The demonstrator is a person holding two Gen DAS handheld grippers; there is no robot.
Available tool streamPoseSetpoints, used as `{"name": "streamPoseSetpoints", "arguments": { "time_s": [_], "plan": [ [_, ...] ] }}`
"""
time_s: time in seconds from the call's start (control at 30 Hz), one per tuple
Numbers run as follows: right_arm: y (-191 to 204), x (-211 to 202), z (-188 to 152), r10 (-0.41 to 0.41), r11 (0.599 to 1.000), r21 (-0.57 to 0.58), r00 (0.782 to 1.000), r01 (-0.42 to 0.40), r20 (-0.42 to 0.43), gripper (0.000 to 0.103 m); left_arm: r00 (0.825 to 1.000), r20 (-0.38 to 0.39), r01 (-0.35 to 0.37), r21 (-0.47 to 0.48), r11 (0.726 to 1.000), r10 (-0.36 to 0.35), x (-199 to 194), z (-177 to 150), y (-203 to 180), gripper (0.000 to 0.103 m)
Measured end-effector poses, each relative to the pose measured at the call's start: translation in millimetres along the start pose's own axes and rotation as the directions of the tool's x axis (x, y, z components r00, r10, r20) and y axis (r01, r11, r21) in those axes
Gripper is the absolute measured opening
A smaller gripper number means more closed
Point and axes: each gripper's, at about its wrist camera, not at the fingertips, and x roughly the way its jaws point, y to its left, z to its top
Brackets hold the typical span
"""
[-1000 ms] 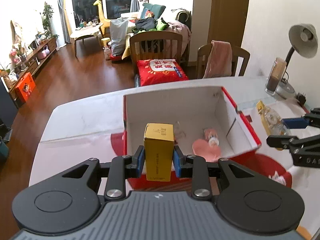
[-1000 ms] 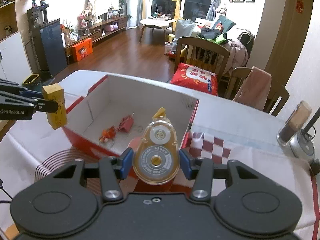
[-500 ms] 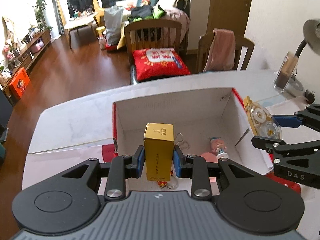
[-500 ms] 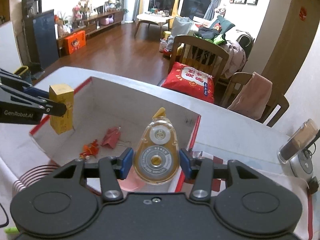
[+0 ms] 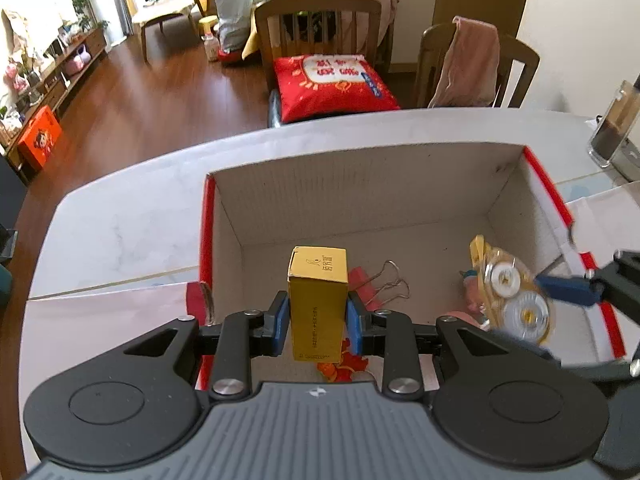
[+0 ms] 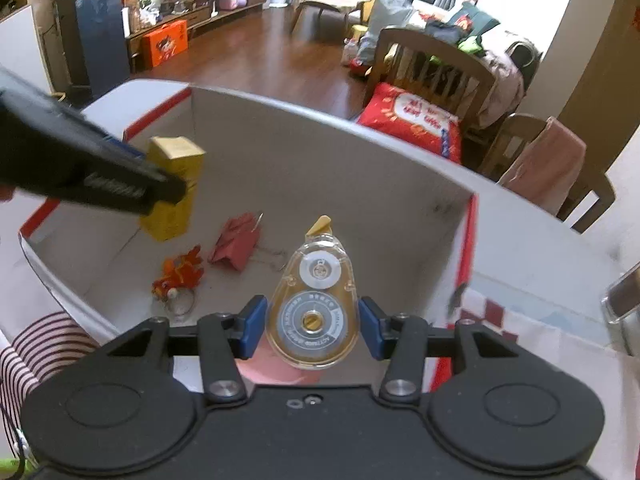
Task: Organize rigid objects
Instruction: 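Carry the yellow box and correction tape into the red shoebox with both tools, then open the left tool releasing the yellow box while the right tool releases the tape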
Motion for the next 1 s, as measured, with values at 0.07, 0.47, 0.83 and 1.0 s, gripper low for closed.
{"name": "streamPoseSetpoints", "arguments": {
  "time_s": [0.07,0.47,0.83,1.0],
  "plan": [
    [1,4,-1,0.001,1.0,-0.007,1.0,-0.001,-0.009,0.049,1.0,-0.013,0.0,0.003,1.0,0.0,9,2,-1,0.029],
    [-2,26,3,-0.012,1.0,0.014,0.999,0.013,-0.048,0.049,0.997,-0.075,-0.001,0.035,0.999,0.004,39,8,-11,0.029],
    [5,31,6,-0.049,0.999,0.019,0.996,0.051,-0.078,0.049,0.994,-0.102,-0.021,0.055,0.998,0.026,53,21,-15,0.029],
    [0,33,7,-0.033,0.998,0.045,0.995,0.037,-0.089,0.05,0.993,-0.113,-0.033,0.046,0.998,0.038,57,22,-17,0.029]
  ]
}}
